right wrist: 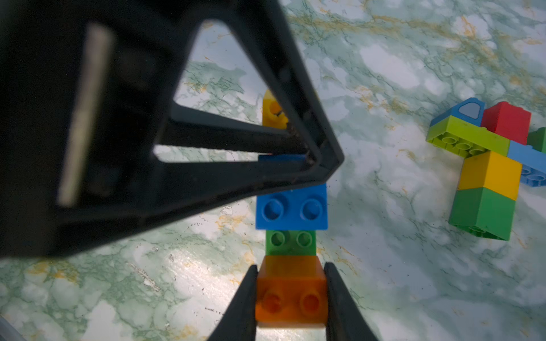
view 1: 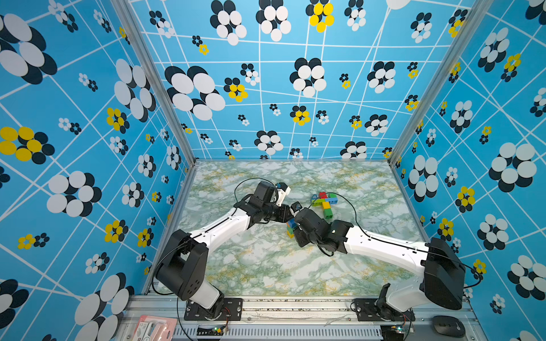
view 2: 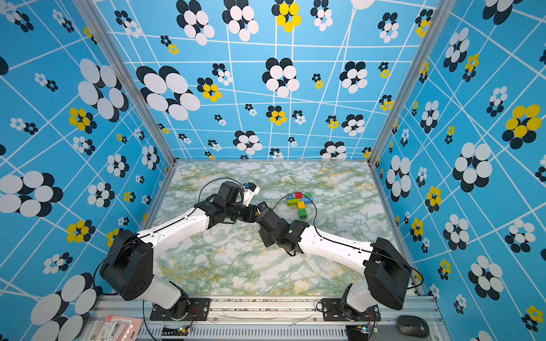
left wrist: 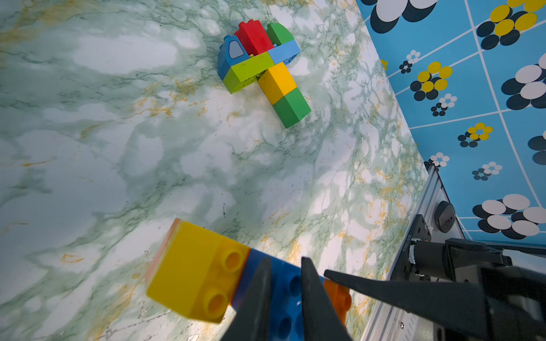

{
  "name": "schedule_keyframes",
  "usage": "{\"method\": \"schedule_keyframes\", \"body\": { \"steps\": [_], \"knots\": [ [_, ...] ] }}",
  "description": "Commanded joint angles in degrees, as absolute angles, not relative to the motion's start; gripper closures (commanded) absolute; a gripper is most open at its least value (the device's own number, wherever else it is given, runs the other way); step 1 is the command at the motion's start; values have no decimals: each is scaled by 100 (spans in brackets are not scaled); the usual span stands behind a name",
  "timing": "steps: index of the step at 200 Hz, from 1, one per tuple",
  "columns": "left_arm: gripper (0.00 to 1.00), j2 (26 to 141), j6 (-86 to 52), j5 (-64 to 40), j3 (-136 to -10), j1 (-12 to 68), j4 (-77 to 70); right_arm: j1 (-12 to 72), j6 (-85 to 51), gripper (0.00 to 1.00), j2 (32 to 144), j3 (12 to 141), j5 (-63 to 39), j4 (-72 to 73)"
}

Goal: Assemble a fork with lego
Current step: Assemble the lego brick with the lego brick.

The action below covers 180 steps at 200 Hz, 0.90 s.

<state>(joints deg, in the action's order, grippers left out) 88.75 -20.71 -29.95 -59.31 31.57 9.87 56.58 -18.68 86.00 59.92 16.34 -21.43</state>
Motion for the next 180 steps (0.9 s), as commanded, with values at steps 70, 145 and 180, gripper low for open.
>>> {"method": "schedule_keyframes", "body": {
  "steps": [70,145,180],
  "knots": [
    [79,8764,-1984,-2932,-5768,3140,1274,5598,-2016,97,8912,6099,1469,-2602],
    [79,8776,-1982,-2914,-5771,3112,1296,5581,-2063,19,8428,6174,1588,-2324],
    [80,8777,-2012,-2858,-5782,3111,1353,5580,-2542,1,7764,5820,1998,-1782]
  ]
}}
